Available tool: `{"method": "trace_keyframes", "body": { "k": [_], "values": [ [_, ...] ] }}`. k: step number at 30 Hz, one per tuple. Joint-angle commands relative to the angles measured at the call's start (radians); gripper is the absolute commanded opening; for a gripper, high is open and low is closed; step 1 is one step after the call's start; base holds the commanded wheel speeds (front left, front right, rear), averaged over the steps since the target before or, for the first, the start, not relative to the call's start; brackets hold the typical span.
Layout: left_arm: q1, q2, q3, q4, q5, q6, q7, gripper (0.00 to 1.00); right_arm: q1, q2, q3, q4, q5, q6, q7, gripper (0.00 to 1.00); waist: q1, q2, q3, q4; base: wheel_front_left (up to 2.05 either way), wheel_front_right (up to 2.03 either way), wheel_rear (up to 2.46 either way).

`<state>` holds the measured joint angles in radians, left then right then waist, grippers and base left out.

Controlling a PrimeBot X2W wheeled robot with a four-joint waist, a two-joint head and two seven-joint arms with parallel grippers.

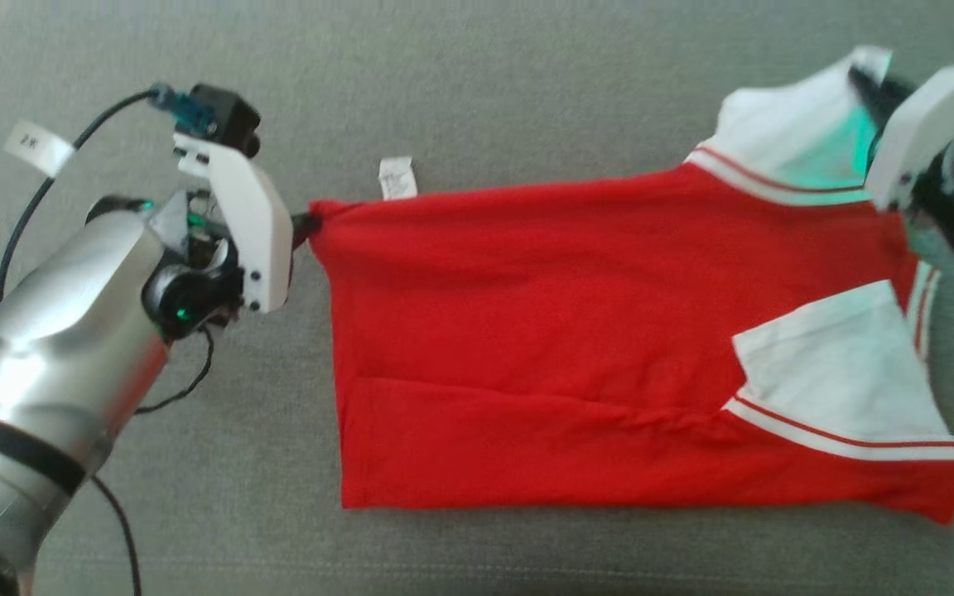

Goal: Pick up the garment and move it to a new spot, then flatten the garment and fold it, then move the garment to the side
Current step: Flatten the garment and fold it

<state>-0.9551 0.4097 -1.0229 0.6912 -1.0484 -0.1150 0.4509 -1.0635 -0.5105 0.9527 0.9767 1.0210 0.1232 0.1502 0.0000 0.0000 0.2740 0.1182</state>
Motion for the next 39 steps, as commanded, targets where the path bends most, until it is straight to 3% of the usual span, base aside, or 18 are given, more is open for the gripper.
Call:
{"method": "trace_keyframes", "body": {
  "k": [1,18,30,31,32,34,35,36,37,39],
  "values": [
    [-0.034,0.053,0.037,-0.01,-0.009,-0.001,0.001,0.0,0.021,-0.017,0.009,-0.021,0.008,0.008,0.004,0.0,0.0,0.0,-0.029,-0.019,0.0,0.0,0.0],
    [0.143,0.146,-0.022,-0.086,-0.062,-0.011,0.06,0.0,0.175,-0.117,0.209,-0.147,0.126,0.008,0.123,0.0,0.0,0.0,-0.226,-0.097,0.0,0.0,0.0],
    [0.226,0.186,-0.05,-0.194,-0.112,0.002,0.14,0.0,0.239,-0.178,0.279,-0.219,0.197,0.008,0.256,0.0,0.0,0.0,-0.248,-0.117,0.0,0.0,0.0],
    [0.229,0.185,-0.052,-0.195,-0.111,0.004,0.139,0.0,0.245,-0.176,0.28,-0.223,0.207,0.008,0.263,0.07,0.0,0.0,-0.248,-0.116,0.0,0.0,0.0],
    [0.229,0.185,-0.052,-0.195,-0.111,0.004,0.139,0.0,0.245,-0.176,0.28,-0.223,0.207,0.008,0.263,0.07,0.0,0.0,-0.248,-0.116,0.0,0.0,0.0],
    [0.239,0.182,-0.058,-0.196,-0.116,0.003,0.147,0.0,0.259,-0.173,0.285,-0.227,0.222,0.008,0.29,0.29,0.0,0.0,-0.251,-0.116,0.0,0.0,0.0],
    [0.243,0.181,-0.06,-0.196,-0.117,0.003,0.148,0.08,0.264,-0.174,0.288,-0.229,0.224,0.008,0.305,0.43,0.0,0.0,-0.253,-0.115,0.0,0.0,0.0],
    [0.246,0.18,-0.061,-0.195,-0.12,0.002,0.147,0.78,0.271,-0.174,0.291,-0.229,0.23,0.008,0.321,0.87,0.0,0.0,-0.256,-0.115,0.0,0.0,0.0],
    [0.25,0.179,-0.062,-0.195,-0.122,0.001,0.147,1.0,0.279,-0.175,0.293,-0.229,0.238,0.008,0.343,1.0,0.0,0.0,-0.261,-0.114,0.0,0.0,0.0],
    [0.256,0.184,-0.063,-0.197,-0.128,-0.002,0.146,1.0,0.295,-0.177,0.297,-0.229,0.256,0.008,0.388,1.0,0.0,0.0,-0.272,-0.113,0.0,0.0,0.0]
  ]
}}
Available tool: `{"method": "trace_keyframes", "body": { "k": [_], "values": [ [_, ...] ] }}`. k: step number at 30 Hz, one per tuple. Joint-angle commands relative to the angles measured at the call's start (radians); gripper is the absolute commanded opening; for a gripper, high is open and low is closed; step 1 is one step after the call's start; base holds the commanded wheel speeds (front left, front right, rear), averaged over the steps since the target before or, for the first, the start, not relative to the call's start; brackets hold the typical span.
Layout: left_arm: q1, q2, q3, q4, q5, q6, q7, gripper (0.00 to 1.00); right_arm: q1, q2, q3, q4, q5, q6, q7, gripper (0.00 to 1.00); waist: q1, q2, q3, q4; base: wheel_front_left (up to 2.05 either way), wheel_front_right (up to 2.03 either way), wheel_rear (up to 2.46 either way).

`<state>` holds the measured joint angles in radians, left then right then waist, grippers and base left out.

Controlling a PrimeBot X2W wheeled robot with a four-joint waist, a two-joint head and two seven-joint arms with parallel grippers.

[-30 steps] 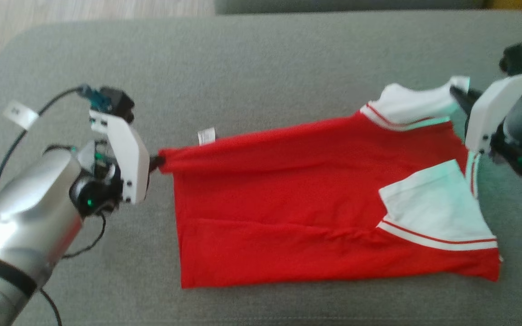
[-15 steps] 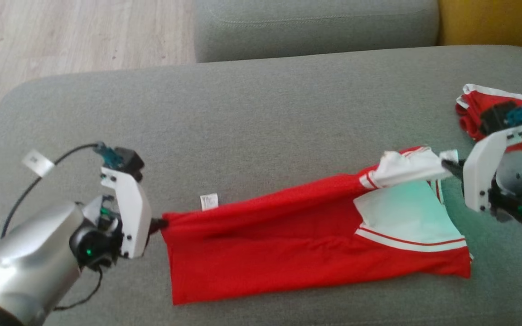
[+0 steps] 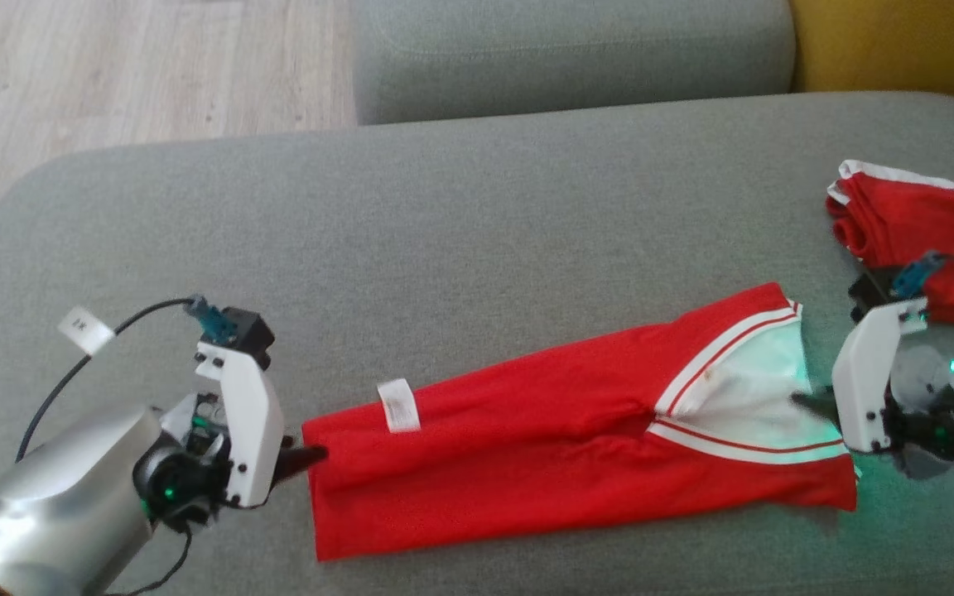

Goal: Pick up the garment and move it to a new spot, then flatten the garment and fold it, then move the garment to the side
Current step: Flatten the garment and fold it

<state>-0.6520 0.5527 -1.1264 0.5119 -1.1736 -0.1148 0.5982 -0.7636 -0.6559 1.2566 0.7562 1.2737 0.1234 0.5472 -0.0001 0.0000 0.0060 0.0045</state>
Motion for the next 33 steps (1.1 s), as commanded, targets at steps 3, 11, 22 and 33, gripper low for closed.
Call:
{"method": "trace_keyframes", "body": {
  "k": [3,11,22,33],
  "values": [
    [-0.047,0.057,0.048,-0.023,-0.002,-0.004,-0.02,1.0,0.002,-0.04,-0.014,-0.029,0.022,0.007,-0.003,1.0,0.0001,0.0,-0.018,0.001,0.0,0.0,0.0],
    [-0.053,0.092,0.123,-0.096,0.081,0.075,-0.265,1.0,0.007,-0.098,-0.117,-0.129,0.053,0.007,-0.217,1.0,0.0001,0.0,-0.056,0.012,0.0,0.0,0.0],
    [0.139,0.102,0.308,-0.294,0.191,0.391,-0.815,1.0,0.131,-0.051,-0.378,-0.04,-0.017,0.007,-0.79,1.0,0.0001,0.0,-0.077,0.026,0.0,0.0,0.0],
    [0.511,-0.028,0.655,-0.528,0.494,0.578,-0.86,1.0,0.383,0.167,-0.822,-0.024,-0.427,0.007,-0.809,1.0,0.0001,0.0,-0.059,0.023,0.0,0.0,0.0]
  ]
}}
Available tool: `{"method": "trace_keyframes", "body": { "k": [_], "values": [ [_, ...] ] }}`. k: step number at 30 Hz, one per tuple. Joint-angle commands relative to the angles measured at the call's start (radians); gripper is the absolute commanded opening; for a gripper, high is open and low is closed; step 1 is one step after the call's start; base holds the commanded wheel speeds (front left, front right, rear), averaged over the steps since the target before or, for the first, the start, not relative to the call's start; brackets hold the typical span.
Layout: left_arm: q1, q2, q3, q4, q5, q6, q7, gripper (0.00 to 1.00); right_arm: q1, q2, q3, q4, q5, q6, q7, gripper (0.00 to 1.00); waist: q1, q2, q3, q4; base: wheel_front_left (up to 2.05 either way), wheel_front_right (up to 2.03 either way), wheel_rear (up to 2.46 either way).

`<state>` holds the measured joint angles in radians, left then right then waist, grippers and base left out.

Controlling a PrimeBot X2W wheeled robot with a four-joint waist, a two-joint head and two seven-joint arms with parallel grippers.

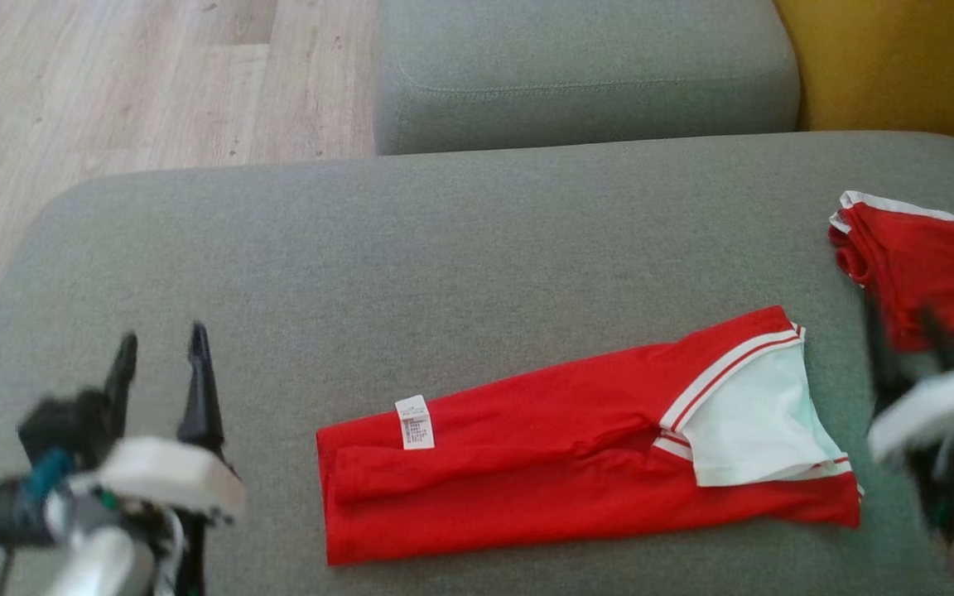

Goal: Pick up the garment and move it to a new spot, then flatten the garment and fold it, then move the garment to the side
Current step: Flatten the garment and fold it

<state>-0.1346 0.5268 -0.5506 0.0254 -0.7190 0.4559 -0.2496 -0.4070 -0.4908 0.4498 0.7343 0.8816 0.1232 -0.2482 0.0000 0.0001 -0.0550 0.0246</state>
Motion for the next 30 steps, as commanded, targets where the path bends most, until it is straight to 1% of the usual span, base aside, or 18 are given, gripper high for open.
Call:
{"method": "trace_keyframes", "body": {
  "k": [1,4,5,7,9,11,16,20,23,25,28,29,30],
  "values": [
    [0.025,-0.031,0.106,-0.053,0.066,0.005,-0.012,1.0,0.046,0.021,-0.034,0.015,-0.06,0.008,-0.013,1.0,0.0,-0.0001,0.004,0.006,0.0,0.0,0.0],
    [0.092,-0.111,0.157,-0.064,0.121,-0.035,-0.012,1.0,0.08,0.072,-0.088,0.065,-0.108,0.008,0.014,1.0,0.0,-0.0001,0.011,0.018,0.0,0.0,0.0],
    [0.092,-0.111,0.157,-0.064,0.121,-0.035,-0.012,1.0,0.08,0.072,-0.088,0.065,-0.108,0.008,0.014,1.0,0.0,-0.0001,0.011,0.018,0.0,0.0,0.0],
    [0.112,-0.152,0.177,-0.057,0.145,-0.073,-0.012,1.0,0.08,0.096,-0.114,0.092,-0.136,0.008,0.046,1.0,0.0,-0.0001,0.014,0.023,0.0,0.0,0.0],
    [0.122,-0.179,0.192,-0.042,0.169,-0.106,-0.012,1.0,0.062,0.116,-0.128,0.117,-0.173,0.008,0.086,1.0,0.0,-0.0001,0.017,0.026,0.0,0.0,0.0],
    [0.125,-0.202,0.209,-0.028,0.186,-0.135,-0.012,1.0,0.036,0.136,-0.138,0.144,-0.193,0.008,0.149,1.0,0.0,-0.0001,0.022,0.029,0.0,0.0,0.0],
    [0.112,-0.246,0.238,0.013,0.224,-0.198,-0.012,1.0,-0.05,0.156,-0.149,0.237,-0.238,0.008,0.317,1.0,0.0,-0.0001,0.034,0.053,0.0,0.0,0.0],
    [0.107,-0.277,0.252,0.041,0.247,-0.23,-0.012,1.0,-0.105,0.161,-0.162,0.347,-0.25,0.008,0.479,1.0,0.0,-0.0001,0.04,0.082,0.0,0.0,0.0],
    [0.106,-0.295,0.264,0.057,0.261,-0.249,-0.012,1.0,-0.124,0.178,-0.176,0.419,-0.228,0.008,0.603,1.0,0.0,-0.0001,0.043,0.106,0.0,0.0,0.0],
    [0.107,-0.304,0.273,0.065,0.27,-0.259,-0.012,1.0,-0.118,0.191,-0.173,0.444,-0.212,0.008,0.681,1.0,0.0,-0.0001,0.043,0.122,0.0,0.0,0.0],
    [0.113,-0.314,0.29,0.073,0.281,-0.27,-0.012,1.0,-0.096,0.215,-0.174,0.435,-0.175,0.008,0.737,1.0,0.0,-0.0001,0.044,0.138,0.0,0.0,0.0],
    [0.115,-0.317,0.296,0.075,0.285,-0.274,-0.012,1.0,-0.086,0.22,-0.169,0.422,-0.166,0.008,0.74,0.96,0.0,-0.0001,0.044,0.14,0.0,0.0,0.0],
    [0.115,-0.32,0.3,0.076,0.288,-0.278,-0.012,1.0,-0.076,0.223,-0.164,0.407,-0.159,0.008,0.737,0.68,0.0,-0.0001,0.045,0.143,0.0,0.0,0.0]
  ]
}}
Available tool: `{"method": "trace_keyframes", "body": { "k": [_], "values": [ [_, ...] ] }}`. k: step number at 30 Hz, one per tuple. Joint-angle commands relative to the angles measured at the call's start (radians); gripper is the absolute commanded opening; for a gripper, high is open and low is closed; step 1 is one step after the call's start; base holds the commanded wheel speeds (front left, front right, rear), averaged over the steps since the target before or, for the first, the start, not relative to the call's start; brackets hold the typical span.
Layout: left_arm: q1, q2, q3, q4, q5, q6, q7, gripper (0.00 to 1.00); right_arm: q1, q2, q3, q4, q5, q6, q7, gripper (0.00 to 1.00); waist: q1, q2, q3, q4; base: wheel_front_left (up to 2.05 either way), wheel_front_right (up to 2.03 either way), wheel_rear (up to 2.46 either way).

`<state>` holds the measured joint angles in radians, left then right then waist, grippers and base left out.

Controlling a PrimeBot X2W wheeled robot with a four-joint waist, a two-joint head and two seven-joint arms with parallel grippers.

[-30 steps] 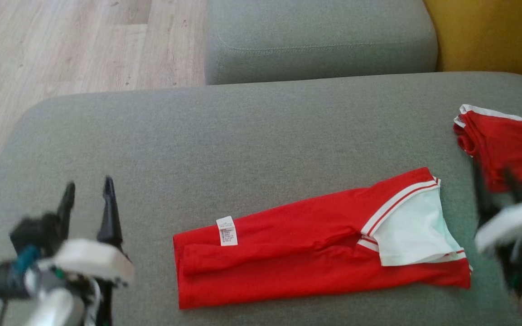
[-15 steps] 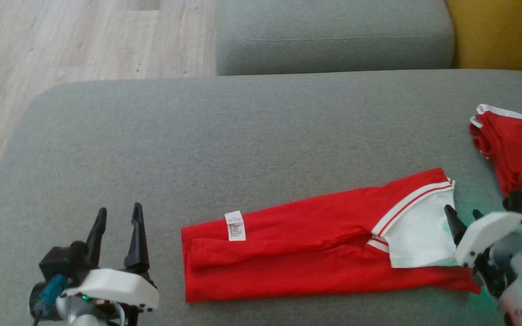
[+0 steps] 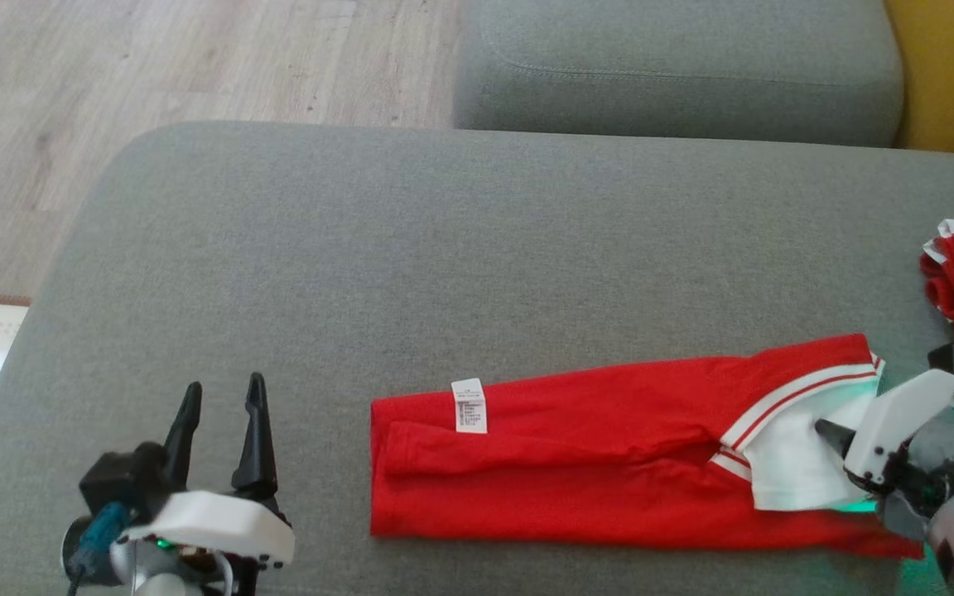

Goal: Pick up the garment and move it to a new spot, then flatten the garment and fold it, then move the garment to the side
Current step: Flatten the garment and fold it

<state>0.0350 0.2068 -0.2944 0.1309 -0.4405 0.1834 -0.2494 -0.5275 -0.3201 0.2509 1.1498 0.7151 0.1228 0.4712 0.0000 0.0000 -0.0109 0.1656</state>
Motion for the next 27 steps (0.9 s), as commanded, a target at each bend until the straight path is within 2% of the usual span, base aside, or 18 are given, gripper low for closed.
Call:
{"method": "trace_keyframes", "body": {
  "k": [1,2,11,18,23,26,27],
  "values": [
    [-0.054,-0.004,0.048,-0.027,0.013,-0.01,-0.012,1.0,0.055,0.056,0.038,-0.025,0.017,0.008,0.012,0.42,0.0,0.0,0.001,0.004,0.0,0.0,0.0],
    [-0.054,-0.007,0.052,-0.026,0.016,-0.014,-0.012,1.0,0.062,0.056,0.04,-0.042,0.025,0.008,0.001,0.0,0.0,0.0,0.001,0.005,0.0,0.0,0.0],
    [-0.048,-0.036,0.081,-0.018,0.046,-0.042,-0.012,1.0,0.028,-0.021,0.029,-0.08,0.003,0.008,-0.19,0.0,0.0,0.0,-0.004,-0.022,0.0,0.0,0.0],
    [-0.038,-0.064,0.099,-0.002,0.062,-0.064,-0.012,1.0,-0.042,-0.15,0.0,-0.07,-0.059,0.008,-0.305,0.0,0.0,0.0,-0.017,-0.052,0.0,0.0,0.0],
    [-0.033,-0.069,0.106,0.009,0.068,-0.076,-0.012,1.0,-0.053,-0.131,0.017,-0.141,-0.076,0.008,-0.328,0.0,0.0,0.0,-0.031,-0.055,0.0,0.0,0.0],
    [-0.029,-0.071,0.107,0.02,0.071,-0.085,-0.012,1.0,-0.038,-0.083,0.038,-0.243,-0.079,0.008,-0.327,0.0,0.0,0.0,-0.043,-0.048,0.0,0.0,0.0],
    [-0.029,-0.071,0.107,0.029,0.072,-0.09,-0.012,1.0,-0.018,-0.057,0.058,-0.327,-0.085,0.008,-0.315,0.0,0.0,0.0,-0.048,-0.038,0.0,0.0,0.0]
  ]
}}
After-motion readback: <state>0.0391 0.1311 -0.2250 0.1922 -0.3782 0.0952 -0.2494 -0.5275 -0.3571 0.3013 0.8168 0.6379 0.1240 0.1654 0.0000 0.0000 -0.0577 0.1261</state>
